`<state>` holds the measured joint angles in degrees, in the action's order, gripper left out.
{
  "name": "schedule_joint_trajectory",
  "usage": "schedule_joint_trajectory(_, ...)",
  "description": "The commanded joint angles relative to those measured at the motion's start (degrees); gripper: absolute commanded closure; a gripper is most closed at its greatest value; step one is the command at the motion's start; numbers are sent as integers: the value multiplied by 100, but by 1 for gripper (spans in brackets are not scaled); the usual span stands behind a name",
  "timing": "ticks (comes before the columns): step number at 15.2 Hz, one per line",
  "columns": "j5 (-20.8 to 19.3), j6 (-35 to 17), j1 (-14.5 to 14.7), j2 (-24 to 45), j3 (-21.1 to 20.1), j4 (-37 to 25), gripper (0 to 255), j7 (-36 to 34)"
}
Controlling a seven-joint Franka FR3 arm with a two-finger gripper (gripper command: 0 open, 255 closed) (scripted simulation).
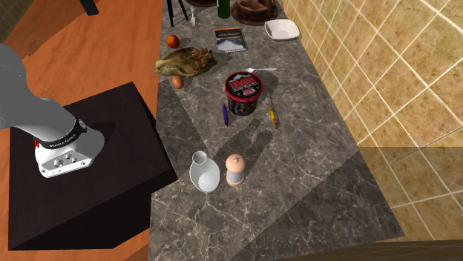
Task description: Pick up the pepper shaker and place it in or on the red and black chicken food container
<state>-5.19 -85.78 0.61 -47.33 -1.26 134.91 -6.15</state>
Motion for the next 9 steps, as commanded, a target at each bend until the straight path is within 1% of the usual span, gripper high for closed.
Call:
schedule_joint_trajectory(1,0,0,0,0,0,0,0,0)
schedule_joint_trajectory(5,-297,-689,-117,78,340,540,0,309)
schedule_joint_trajectory(9,-601,-1424,-258,305,700,966,0,600)
